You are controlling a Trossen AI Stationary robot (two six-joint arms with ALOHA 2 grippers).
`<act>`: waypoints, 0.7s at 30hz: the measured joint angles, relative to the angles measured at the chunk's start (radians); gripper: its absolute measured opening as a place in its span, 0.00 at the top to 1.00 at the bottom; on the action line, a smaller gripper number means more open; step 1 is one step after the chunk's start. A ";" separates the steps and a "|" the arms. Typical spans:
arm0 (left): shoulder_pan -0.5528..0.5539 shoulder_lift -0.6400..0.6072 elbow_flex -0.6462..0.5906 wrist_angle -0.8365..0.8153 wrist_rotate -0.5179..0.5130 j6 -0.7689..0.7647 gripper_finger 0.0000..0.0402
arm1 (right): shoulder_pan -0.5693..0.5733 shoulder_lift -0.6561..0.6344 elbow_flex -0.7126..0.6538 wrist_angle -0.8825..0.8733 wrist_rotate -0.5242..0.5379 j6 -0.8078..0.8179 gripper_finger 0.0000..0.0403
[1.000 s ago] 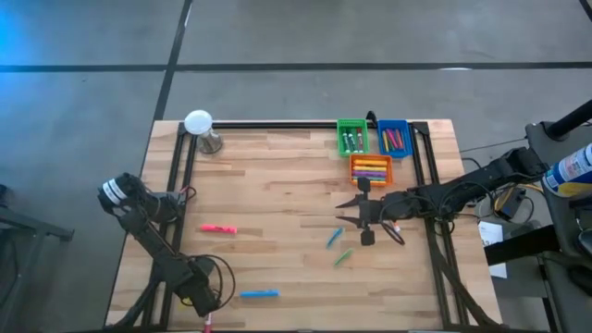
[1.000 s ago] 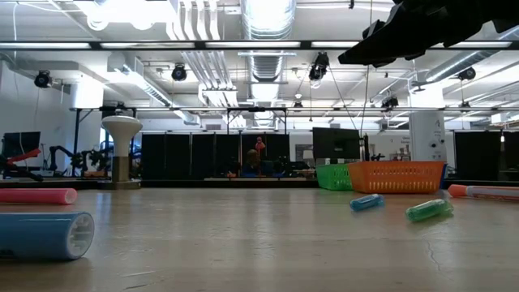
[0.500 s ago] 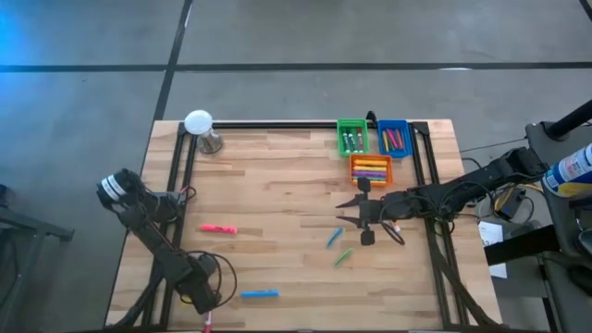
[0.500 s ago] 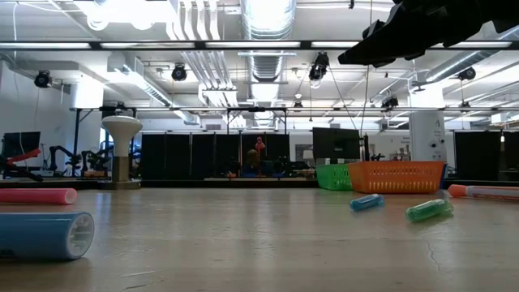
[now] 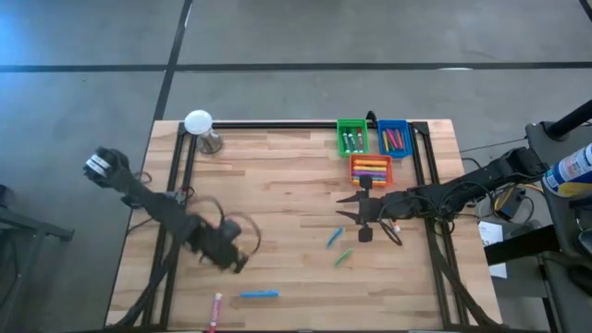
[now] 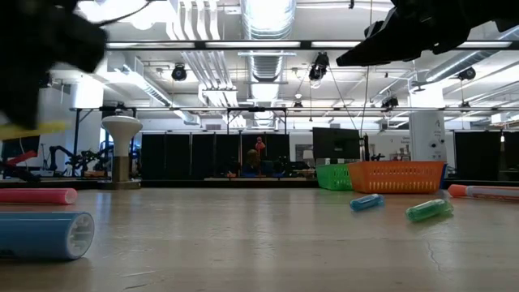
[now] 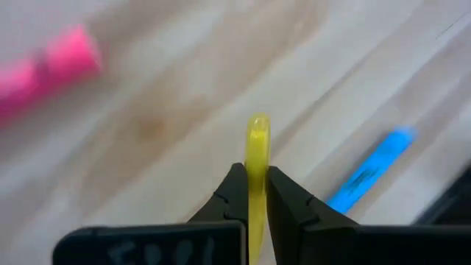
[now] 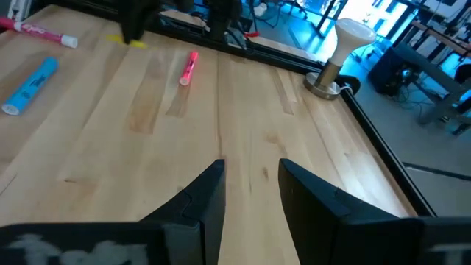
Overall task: Pick & Place Markers
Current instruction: Put the yellow pen into the blue bin
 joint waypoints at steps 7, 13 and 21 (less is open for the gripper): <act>0.420 -0.148 -0.116 0.269 0.228 0.347 0.95 | -0.001 0.041 0.000 0.008 0.000 -0.015 0.70; 0.728 -0.133 -0.247 0.755 0.527 0.433 0.95 | -0.001 0.193 0.000 0.201 0.001 -0.123 0.69; 0.866 -0.007 -0.312 1.221 0.660 0.353 0.95 | -0.003 0.386 0.108 0.417 0.024 -0.388 0.54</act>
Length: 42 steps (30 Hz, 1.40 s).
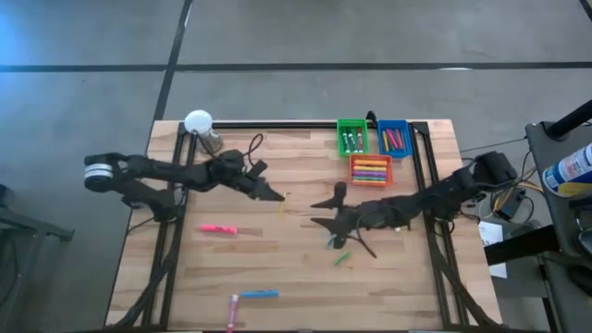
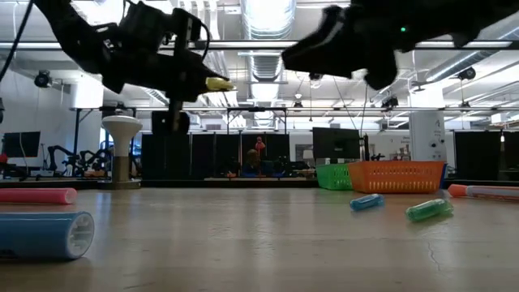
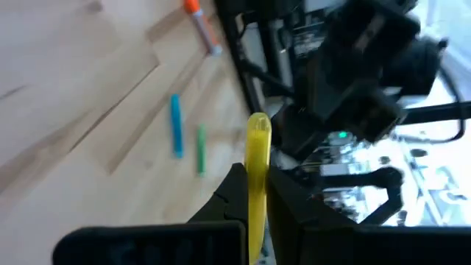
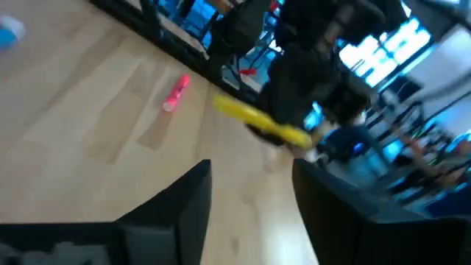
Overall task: Pick & Place Markers
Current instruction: Put the yellow pen into the blue bin
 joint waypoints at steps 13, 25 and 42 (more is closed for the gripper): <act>0.005 0.193 0.125 0.200 0.117 -0.153 0.95 | -0.004 0.290 0.262 0.032 0.207 -0.592 0.49; 0.026 0.223 0.151 0.199 0.195 -0.153 0.95 | -0.005 0.360 0.300 0.137 0.255 -0.696 0.73; 0.056 0.214 0.159 0.182 0.287 -0.067 0.93 | 0.016 0.341 0.296 0.156 0.249 -0.621 0.87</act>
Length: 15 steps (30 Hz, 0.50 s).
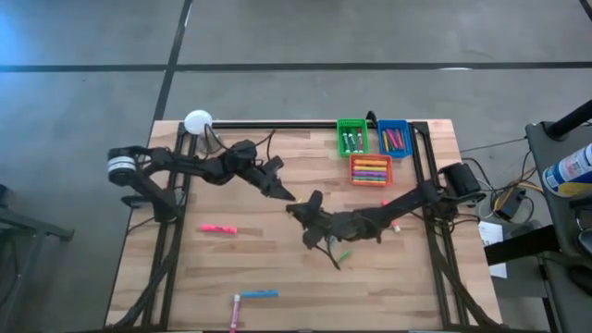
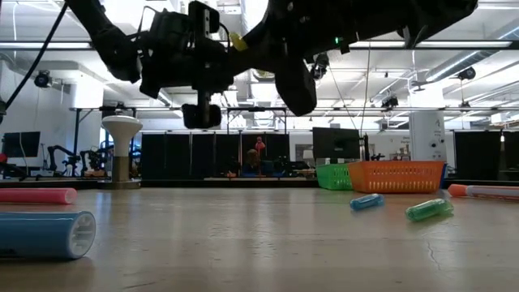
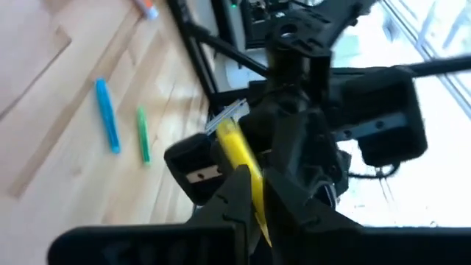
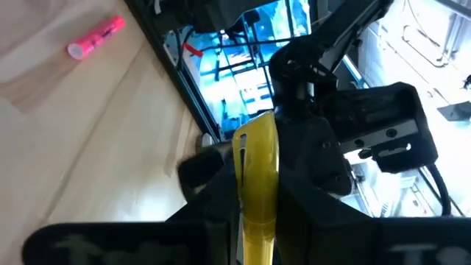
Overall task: Pick & Place Markers
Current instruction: Put the yellow pen into the blue bin
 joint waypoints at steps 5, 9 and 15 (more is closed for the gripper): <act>0.059 -0.037 0.005 -0.006 0.050 0.135 0.92 | 0.005 -0.022 -0.008 -0.006 -0.005 0.058 0.87; 0.106 -0.076 -0.010 -0.045 0.041 0.361 0.92 | 0.003 -0.052 -0.028 -0.029 -0.003 0.132 0.87; 0.132 -0.088 -0.033 -0.062 -0.185 0.763 0.92 | -0.060 -0.182 -0.078 -0.261 0.001 0.374 0.87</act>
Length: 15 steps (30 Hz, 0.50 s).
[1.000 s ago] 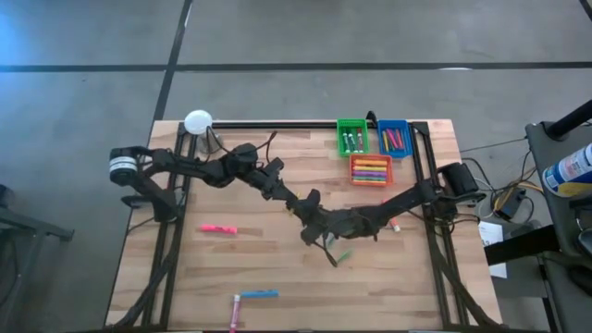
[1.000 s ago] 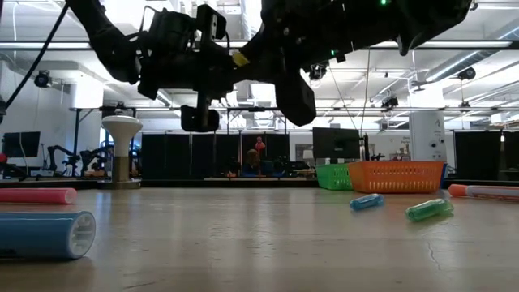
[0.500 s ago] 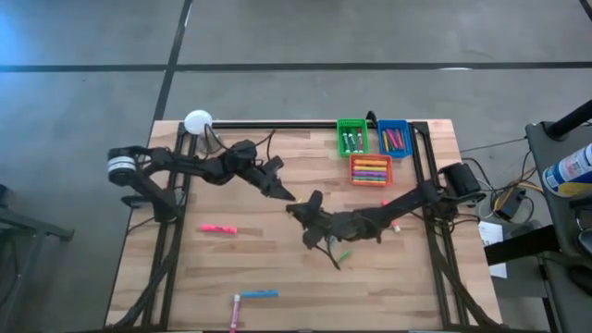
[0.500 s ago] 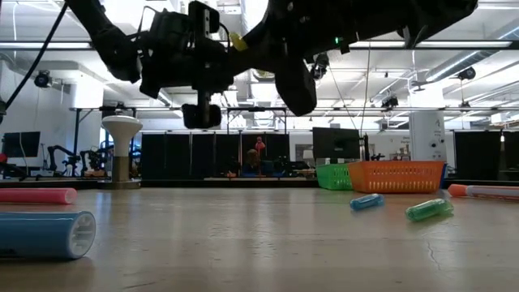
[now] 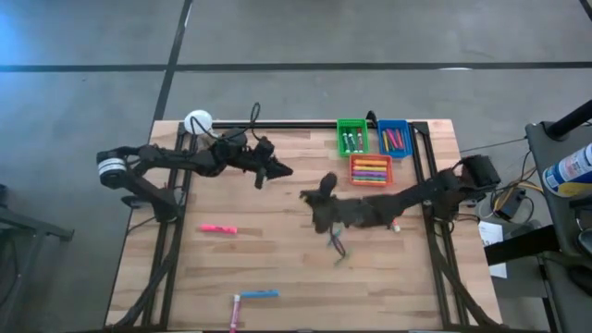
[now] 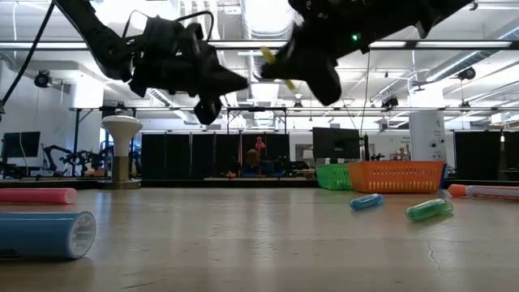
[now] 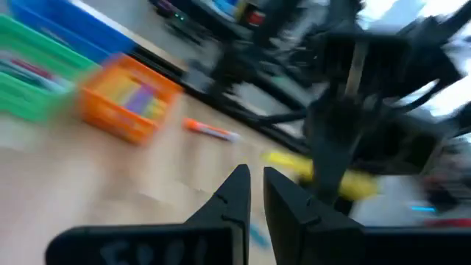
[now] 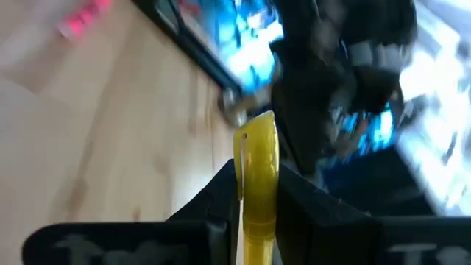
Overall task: Pick & Place Markers
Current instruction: Put the yellow pen into the blue bin
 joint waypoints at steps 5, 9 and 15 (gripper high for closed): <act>-0.004 0.000 -0.008 -0.032 -0.216 0.163 0.92 | -0.111 -0.177 -0.038 -0.324 -0.026 0.295 0.87; -0.006 0.000 -0.009 -0.038 -0.374 0.146 0.92 | -0.243 -0.293 -0.063 -0.547 -0.072 0.483 0.87; -0.007 0.000 -0.009 -0.070 -0.488 0.115 0.92 | -0.479 -0.400 -0.089 -0.702 -0.122 0.646 0.87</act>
